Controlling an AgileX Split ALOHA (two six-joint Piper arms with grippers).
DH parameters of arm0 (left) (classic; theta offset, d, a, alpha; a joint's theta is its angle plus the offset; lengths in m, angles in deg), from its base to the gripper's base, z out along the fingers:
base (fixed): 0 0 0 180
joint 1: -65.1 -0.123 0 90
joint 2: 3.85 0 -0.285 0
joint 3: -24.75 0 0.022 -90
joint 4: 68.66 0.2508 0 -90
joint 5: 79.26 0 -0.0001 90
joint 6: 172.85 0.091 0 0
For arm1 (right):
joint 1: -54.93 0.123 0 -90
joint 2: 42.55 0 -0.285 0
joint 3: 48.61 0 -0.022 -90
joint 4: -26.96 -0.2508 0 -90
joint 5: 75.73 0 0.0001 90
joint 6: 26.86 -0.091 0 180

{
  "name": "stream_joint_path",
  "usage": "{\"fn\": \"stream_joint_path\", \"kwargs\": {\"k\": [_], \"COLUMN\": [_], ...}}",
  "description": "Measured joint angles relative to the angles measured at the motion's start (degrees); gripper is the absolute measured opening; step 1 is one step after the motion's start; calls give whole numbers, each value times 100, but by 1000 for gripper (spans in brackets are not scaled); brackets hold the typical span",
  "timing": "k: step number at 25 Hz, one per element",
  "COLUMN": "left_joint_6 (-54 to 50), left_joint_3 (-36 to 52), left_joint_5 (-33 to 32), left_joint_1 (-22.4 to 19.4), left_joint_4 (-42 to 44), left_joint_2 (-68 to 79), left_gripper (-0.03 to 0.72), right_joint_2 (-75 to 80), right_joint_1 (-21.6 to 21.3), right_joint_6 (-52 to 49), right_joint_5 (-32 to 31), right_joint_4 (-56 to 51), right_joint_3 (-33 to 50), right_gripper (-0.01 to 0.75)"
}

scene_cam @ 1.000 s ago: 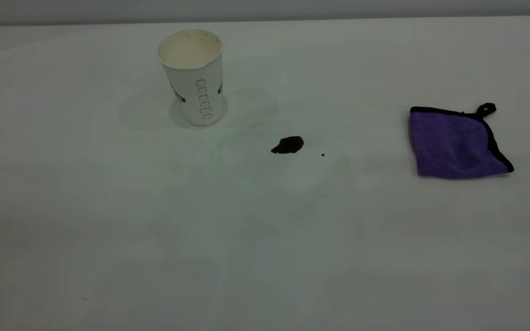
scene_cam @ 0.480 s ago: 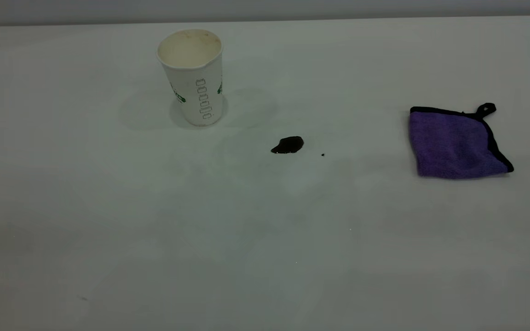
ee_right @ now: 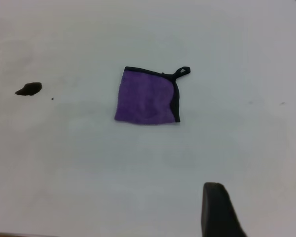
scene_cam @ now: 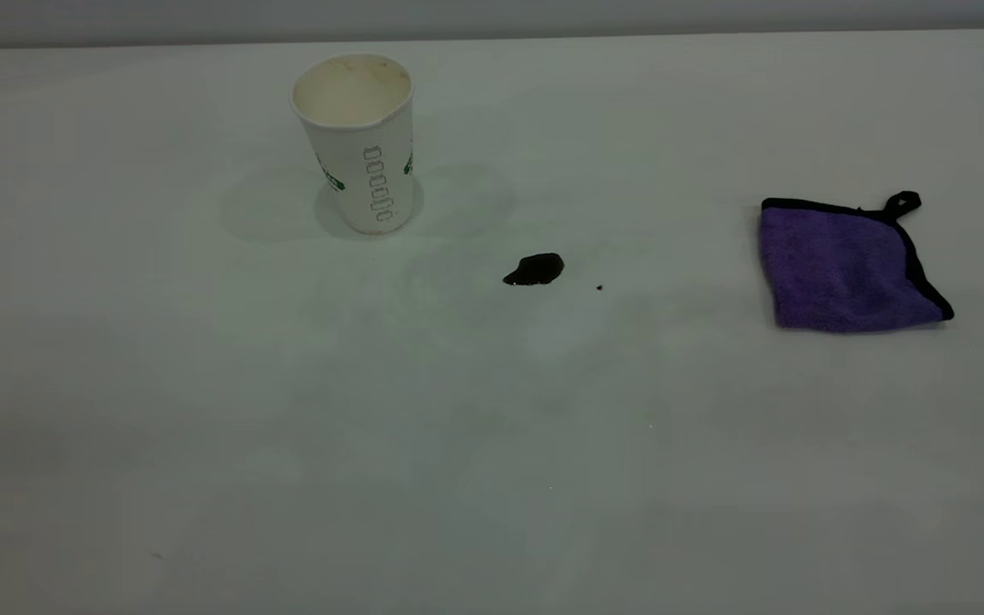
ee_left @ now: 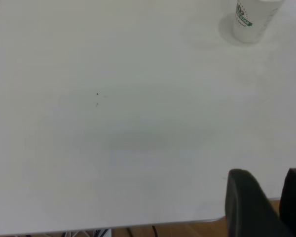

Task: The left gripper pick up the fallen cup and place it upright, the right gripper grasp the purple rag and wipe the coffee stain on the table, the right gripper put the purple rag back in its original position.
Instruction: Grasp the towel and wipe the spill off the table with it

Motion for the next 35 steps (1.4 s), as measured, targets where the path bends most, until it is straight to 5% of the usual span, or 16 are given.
{"fn": "stream_joint_path", "kwargs": {"k": [13, 17, 23, 35], "left_joint_6": [0, 0, 0, 0], "left_joint_3": [0, 0, 0, 0], "left_joint_5": [0, -4, -4, -12], "left_joint_1": [0, 0, 0, 0], "left_joint_4": [0, 0, 0, 0], "left_joint_2": [0, 0, 0, 0], "left_gripper": [238, 238, 238, 238], "right_joint_2": [1012, 2530, 4928, 8686], "right_joint_1": [0, 0, 0, 264], "right_joint_6": [-134, -134, -88, 602], "right_joint_5": [-53, 672, 1941, 3852], "right_joint_4": [334, 382, 320, -713], "right_joint_3": [-624, -1299, -1795, -2091], "right_gripper": [443, 511, 715, 730]}}
